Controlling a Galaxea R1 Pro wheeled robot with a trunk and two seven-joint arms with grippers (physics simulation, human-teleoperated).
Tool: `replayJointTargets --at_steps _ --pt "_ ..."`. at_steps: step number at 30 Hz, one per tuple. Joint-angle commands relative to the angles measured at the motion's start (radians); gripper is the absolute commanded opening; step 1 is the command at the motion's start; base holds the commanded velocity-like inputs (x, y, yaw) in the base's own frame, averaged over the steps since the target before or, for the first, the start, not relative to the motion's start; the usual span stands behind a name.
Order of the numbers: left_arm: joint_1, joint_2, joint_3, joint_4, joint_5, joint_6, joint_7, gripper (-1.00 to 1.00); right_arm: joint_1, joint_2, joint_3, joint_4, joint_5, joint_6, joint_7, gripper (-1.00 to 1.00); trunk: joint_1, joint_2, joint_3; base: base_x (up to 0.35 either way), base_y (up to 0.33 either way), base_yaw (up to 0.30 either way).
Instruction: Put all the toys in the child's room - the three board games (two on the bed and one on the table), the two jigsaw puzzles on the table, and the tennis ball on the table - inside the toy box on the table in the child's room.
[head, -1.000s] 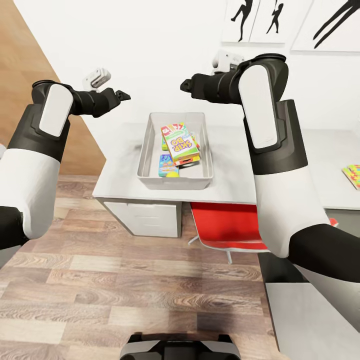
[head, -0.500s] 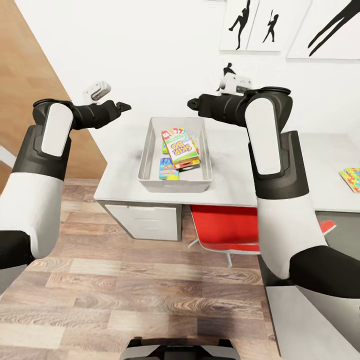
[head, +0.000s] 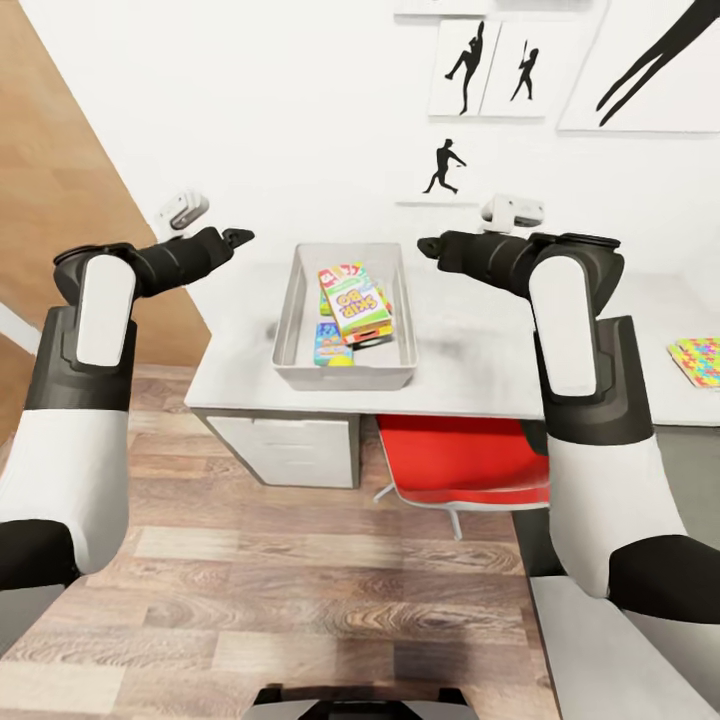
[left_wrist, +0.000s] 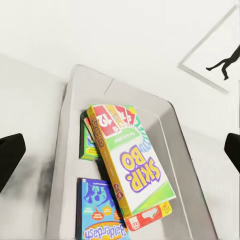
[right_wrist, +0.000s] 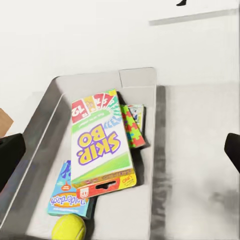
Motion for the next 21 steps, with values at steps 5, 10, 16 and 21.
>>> replayJointTargets --at_steps 5,10,16,21 --pt "0.076 -0.042 0.027 -0.091 0.006 0.005 0.028 1.0 0.053 -0.07 -0.015 -0.015 -0.011 0.003 -0.007 1.0 0.001 -0.002 0.006 0.0 0.0 -0.091" --pt "0.124 -0.097 0.027 -0.149 0.004 0.008 0.081 1.0 0.118 -0.109 -0.033 -0.021 -0.012 0.003 -0.005 1.0 0.001 -0.002 0.014 0.0 0.0 -0.104" --pt "0.15 -0.139 0.004 -0.191 0.002 0.01 0.128 1.0 0.146 -0.119 -0.046 -0.023 -0.013 0.003 -0.004 1.0 0.001 -0.002 0.023 0.0 0.0 -0.11" --pt "0.22 -0.175 -0.044 -0.264 -0.006 0.011 0.2 1.0 0.164 -0.124 -0.055 -0.024 -0.013 0.003 -0.004 1.0 0.001 -0.002 0.031 0.0 0.0 -0.113"
